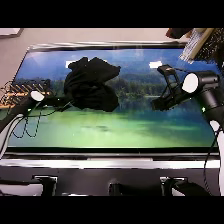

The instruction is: Fold the clothes and pants, and hang the long-sleeved shirts on hangers.

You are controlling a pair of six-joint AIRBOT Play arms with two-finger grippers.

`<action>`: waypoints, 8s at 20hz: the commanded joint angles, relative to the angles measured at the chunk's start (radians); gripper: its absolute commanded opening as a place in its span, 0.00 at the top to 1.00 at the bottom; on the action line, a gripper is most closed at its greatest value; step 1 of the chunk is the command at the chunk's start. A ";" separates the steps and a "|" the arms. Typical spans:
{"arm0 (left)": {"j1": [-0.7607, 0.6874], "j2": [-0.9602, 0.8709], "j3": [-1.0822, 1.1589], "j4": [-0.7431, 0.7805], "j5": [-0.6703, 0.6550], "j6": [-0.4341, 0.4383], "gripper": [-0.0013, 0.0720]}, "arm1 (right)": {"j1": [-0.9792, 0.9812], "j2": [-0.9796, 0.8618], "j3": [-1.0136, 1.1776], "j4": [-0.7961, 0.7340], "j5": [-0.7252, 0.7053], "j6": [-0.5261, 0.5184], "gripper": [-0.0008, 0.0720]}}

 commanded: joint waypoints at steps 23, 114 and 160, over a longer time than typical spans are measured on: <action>-0.002 -0.184 0.140 -0.135 -0.037 0.124 0.95 | 0.035 -0.642 -0.047 1.194 -0.618 -0.137 0.12; 0.029 0.308 0.916 0.014 -0.244 0.021 0.96 | -0.117 -0.055 0.853 0.271 -0.285 0.351 0.95; 0.343 0.291 0.164 0.337 -0.576 -0.164 0.05 | -0.480 -0.195 0.026 0.466 0.071 -0.010 0.22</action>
